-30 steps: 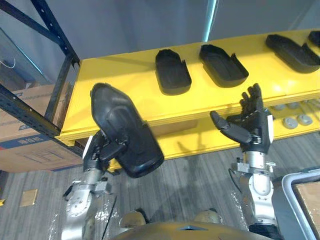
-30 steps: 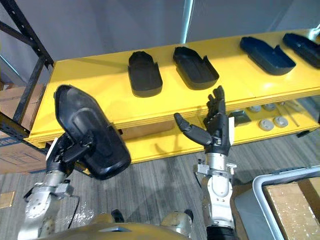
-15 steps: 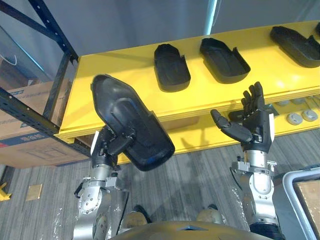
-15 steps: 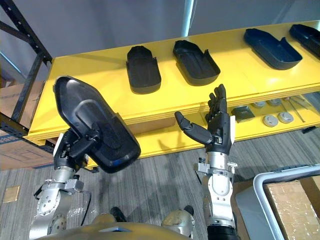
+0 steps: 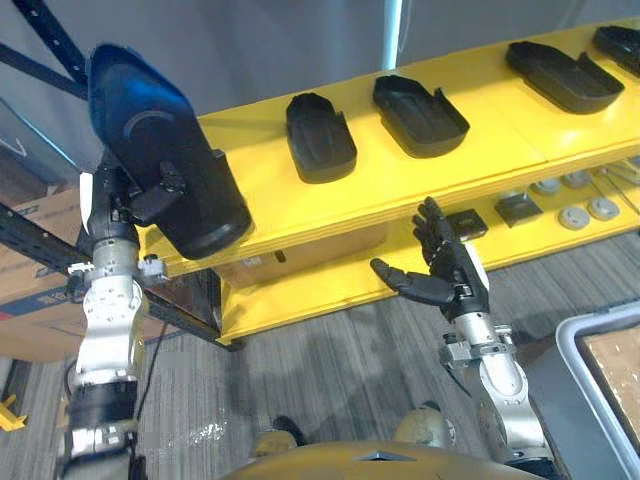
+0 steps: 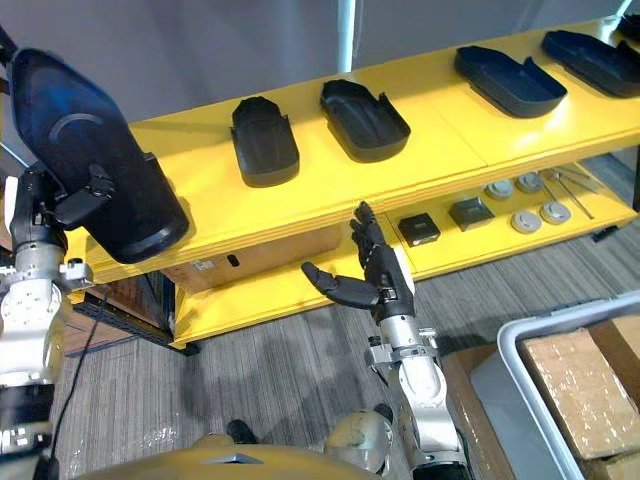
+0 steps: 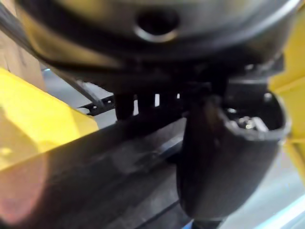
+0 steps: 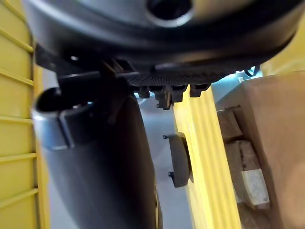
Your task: Walk over and take three plastic housings, then place them on the shelf
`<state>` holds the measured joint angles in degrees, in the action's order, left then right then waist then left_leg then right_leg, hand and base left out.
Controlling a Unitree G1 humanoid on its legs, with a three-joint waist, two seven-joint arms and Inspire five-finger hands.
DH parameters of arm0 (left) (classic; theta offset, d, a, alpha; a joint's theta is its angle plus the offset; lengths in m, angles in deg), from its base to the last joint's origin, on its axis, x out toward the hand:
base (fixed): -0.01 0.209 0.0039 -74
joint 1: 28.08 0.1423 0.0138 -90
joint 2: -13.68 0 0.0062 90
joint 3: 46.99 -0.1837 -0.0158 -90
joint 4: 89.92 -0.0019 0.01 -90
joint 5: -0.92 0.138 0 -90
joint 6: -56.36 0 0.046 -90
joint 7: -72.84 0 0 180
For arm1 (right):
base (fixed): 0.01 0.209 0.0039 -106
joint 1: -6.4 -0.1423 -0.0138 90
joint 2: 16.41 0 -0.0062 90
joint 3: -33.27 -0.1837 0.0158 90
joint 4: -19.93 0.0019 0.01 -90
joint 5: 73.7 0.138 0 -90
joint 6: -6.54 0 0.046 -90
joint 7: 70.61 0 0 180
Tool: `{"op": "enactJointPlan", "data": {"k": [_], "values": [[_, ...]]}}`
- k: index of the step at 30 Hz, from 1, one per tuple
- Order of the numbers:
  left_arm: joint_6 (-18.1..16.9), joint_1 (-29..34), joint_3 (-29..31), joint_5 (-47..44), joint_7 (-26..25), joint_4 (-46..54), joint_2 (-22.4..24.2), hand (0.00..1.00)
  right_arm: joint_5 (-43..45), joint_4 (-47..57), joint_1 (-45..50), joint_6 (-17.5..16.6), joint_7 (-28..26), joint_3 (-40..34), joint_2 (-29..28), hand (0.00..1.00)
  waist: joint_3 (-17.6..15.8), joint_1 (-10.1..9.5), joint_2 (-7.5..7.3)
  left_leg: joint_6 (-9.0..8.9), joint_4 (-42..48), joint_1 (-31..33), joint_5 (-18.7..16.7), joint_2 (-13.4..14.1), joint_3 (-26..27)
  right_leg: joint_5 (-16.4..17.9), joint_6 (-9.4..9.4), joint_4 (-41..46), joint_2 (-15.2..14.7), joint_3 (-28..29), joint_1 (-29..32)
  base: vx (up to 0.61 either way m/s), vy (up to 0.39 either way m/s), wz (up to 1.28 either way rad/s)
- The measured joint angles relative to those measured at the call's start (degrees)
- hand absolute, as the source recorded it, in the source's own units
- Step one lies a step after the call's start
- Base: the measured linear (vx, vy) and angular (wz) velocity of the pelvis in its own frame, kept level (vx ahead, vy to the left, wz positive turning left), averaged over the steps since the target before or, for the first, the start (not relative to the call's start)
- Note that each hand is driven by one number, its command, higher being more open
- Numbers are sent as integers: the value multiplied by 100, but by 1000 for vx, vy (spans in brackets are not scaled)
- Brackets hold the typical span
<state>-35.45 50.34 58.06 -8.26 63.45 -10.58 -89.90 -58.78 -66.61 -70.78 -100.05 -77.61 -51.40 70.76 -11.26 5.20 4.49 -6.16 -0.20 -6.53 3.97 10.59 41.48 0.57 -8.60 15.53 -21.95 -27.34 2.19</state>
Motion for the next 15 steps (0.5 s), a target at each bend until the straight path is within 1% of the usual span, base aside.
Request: {"op": "enactJointPlan", "data": {"k": [2, 4, 5, 7, 9, 10, 12, 15], "values": [[139, -362, -1, -235, 84, -539, -222, 0, 2, 0, 93, 54, -34, 95, 14, 100, 0, 58, 0, 19, -15, 3, 67, 0, 63, 11, 17, 74, 3, 91, 103, -23, -17, -17], [432, -949, -6, -503, 141, -1322, -478, 0, 4, 0, 272, 130, -90, 266, 11, 100, -4, 163, 10, 46, -20, -1, 112, -3, 104, 23, 35, 152, -2, 174, 183, -16, -18, -13], [495, -1096, -7, -574, 140, -1510, -523, 0, 4, 1, 312, 135, -104, 315, 12, 100, -5, 178, 13, 49, -21, -3, 118, -3, 128, 23, 35, 153, 3, 202, 205, -23, -12, -15], [754, -1503, -17, -623, 142, -2025, -678, 0, 4, 24, 434, 151, -134, 552, 19, 100, -19, 306, 46, 56, -45, -1, 130, -13, 201, 29, 44, 193, 1, 269, 285, -25, -7, -13], [945, -1752, -28, -613, 157, -2305, -688, 0, 3, 118, 554, 189, -135, 672, 17, 100, -42, 366, 88, 55, -100, -11, 161, -34, 226, 75, 50, 265, -9, 316, 344, -29, -8, -5], [1011, -1795, -28, -594, 160, -2355, -695, 0, 0, 173, 587, 202, -135, 707, 18, 100, -49, 382, 102, 53, -113, -2, 166, -39, 238, 100, 47, 311, -18, 345, 387, -44, -22, -6], [1268, -1830, -28, -591, 217, -2438, -709, 0, -2, 332, 667, 224, -125, 889, 20, 100, -69, 438, 139, 47, -120, 24, 171, -41, 285, 188, 64, 480, -58, 399, 514, -35, -31, -8], [1591, -2024, -27, -582, 257, -2555, -712, 0, -2, 496, 683, 227, -44, 966, 25, 100, -75, 444, 151, 48, -143, 44, 169, -45, 310, 276, 71, 639, -93, 436, 617, -27, -34, -1]]}}
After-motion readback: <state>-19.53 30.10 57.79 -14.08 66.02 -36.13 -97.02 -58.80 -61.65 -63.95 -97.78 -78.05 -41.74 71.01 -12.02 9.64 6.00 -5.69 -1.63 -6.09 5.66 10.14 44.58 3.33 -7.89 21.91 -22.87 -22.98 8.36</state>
